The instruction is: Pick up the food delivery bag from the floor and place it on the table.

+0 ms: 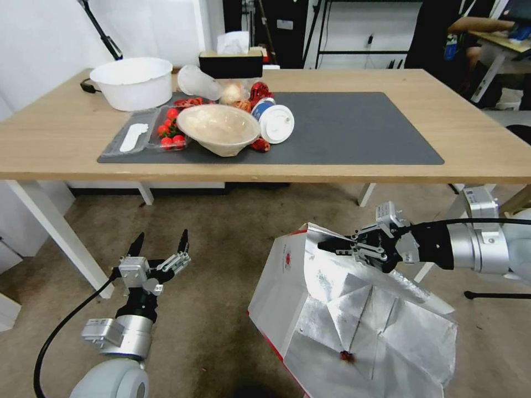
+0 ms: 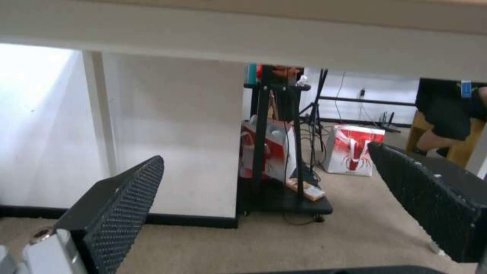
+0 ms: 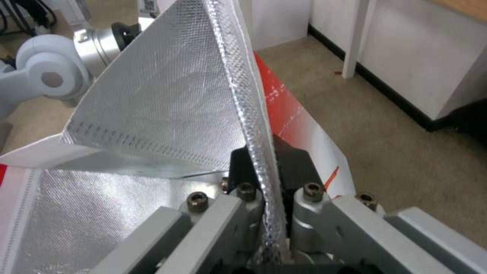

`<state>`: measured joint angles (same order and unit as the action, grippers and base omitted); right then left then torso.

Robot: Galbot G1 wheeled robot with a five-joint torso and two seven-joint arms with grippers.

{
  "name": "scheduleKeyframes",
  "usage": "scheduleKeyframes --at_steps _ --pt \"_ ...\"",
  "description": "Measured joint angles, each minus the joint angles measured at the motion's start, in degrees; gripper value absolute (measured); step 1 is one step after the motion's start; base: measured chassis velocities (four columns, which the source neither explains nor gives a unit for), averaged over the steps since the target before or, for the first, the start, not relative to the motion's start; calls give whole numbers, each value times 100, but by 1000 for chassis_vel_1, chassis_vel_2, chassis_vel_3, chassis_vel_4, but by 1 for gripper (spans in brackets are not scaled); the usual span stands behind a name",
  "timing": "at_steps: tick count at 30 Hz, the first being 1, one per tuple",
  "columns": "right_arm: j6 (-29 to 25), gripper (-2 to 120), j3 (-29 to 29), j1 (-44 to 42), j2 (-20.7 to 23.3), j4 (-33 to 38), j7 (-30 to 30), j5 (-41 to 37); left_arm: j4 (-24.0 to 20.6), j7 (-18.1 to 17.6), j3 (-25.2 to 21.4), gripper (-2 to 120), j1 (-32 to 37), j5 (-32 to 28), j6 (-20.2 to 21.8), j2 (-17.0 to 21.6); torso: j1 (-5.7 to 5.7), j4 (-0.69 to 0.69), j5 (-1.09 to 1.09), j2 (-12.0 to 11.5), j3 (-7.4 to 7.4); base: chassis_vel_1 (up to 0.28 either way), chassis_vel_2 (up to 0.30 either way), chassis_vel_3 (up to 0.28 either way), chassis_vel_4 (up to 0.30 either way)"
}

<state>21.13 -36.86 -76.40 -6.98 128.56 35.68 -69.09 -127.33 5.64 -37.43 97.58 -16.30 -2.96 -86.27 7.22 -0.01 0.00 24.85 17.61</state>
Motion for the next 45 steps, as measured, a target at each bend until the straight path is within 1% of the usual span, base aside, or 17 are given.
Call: scheduleKeyframes --at_steps 15,16,18,19,20,23,24,27,34,38,39,45 --pt "0 0 2 -9 -29 -2 -6 8 -17 0 -20 100 16 -15 2 16 70 0 0 191 120 0 0 0 0" --pt "0 0 3 -11 -32 -1 -6 9 -26 0 -22 100 21 -16 2 16 91 0 0 248 160 0 0 0 0" --pt "0 0 3 -11 -32 -1 -7 9 -30 0 -23 100 24 -17 2 16 102 0 0 284 185 0 0 0 0" --pt "1 0 3 -10 -28 0 -10 10 -37 0 -27 100 33 -18 1 17 124 0 0 352 230 0 0 0 0" --pt "1 0 3 -10 -28 0 -10 10 -37 0 -27 100 33 -18 1 17 124 0 0 352 230 0 0 0 0" --pt "2 0 3 -8 -22 -4 -20 9 -48 0 -40 100 62 -21 -22 24 184 0 0 517 336 0 0 0 0" --pt "2 0 3 -8 -22 -4 -20 9 -48 0 -40 100 62 -21 -22 24 184 0 0 517 336 0 0 0 0" --pt "5 0 3 -10 -23 -4 -28 9 -69 2 -43 100 78 -25 -40 27 231 0 0 638 410 0 0 0 0" --pt "6 0 2 -10 -23 -1 -36 6 -94 3 -47 100 90 -32 -46 30 282 0 0 773 492 0 0 0 0" --pt "8 0 1 -12 -22 2 -42 2 -98 4 -53 100 93 -42 -48 34 337 0 0 910 574 0 0 0 0" --pt "8 0 1 -12 -22 2 -42 2 -98 4 -53 100 93 -42 -48 34 337 0 0 910 574 0 0 0 0" --pt "10 0 1 -14 -23 5 -48 2 -98 5 -53 100 95 -44 -54 29 407 0 0 1080 672 0 0 0 0"
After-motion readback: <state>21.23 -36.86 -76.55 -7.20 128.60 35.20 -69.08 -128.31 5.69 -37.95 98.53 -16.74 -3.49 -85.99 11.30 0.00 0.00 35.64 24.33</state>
